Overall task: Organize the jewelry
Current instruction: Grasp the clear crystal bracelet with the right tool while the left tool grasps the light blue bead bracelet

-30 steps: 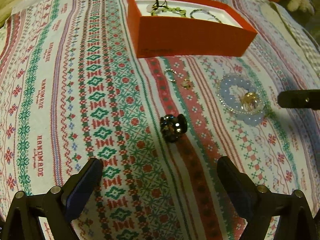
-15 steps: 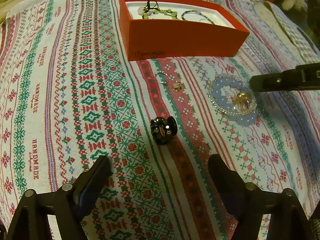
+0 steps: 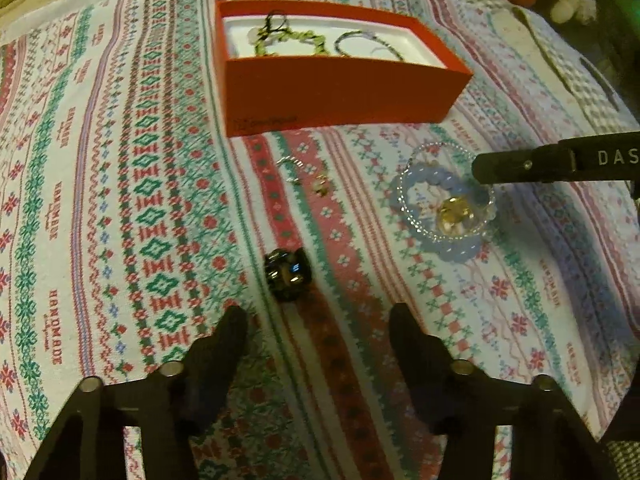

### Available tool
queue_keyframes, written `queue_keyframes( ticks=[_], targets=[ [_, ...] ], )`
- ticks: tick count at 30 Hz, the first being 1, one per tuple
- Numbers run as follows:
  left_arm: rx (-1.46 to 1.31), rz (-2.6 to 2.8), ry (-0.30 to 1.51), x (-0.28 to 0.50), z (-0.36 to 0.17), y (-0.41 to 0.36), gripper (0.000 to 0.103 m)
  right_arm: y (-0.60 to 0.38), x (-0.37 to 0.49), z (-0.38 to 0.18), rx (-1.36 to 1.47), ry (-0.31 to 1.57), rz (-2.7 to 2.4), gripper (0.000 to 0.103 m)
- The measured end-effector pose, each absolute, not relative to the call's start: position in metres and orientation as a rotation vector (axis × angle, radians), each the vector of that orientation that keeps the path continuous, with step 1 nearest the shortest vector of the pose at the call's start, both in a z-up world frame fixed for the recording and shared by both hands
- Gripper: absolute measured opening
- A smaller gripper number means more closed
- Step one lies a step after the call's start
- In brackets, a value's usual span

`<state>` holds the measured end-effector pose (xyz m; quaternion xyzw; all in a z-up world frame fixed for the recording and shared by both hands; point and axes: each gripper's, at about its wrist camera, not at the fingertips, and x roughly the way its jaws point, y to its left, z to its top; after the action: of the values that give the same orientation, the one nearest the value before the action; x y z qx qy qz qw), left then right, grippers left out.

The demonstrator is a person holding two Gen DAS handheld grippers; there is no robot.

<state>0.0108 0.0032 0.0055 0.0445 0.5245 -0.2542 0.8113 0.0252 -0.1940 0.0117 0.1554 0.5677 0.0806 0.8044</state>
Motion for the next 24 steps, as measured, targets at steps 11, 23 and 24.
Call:
queue_keyframes(
  ticks=[11, 23, 24],
  targets=[
    [0.054, -0.587, 1.112, 0.026, 0.013, -0.039, 0.033, -0.236, 0.009, 0.028, 0.365, 1.170, 0.111, 0.004],
    [0.097, -0.513, 1.197, 0.050, -0.012, -0.076, 0.026, -0.259, -0.001, 0.025, 0.383, 1.185, 0.092, 0.004],
    [0.110, -0.509, 1.191, 0.050, -0.012, -0.078, 0.025, -0.260, -0.001, 0.023, 0.382, 1.189, 0.089, 0.004]
  ],
)
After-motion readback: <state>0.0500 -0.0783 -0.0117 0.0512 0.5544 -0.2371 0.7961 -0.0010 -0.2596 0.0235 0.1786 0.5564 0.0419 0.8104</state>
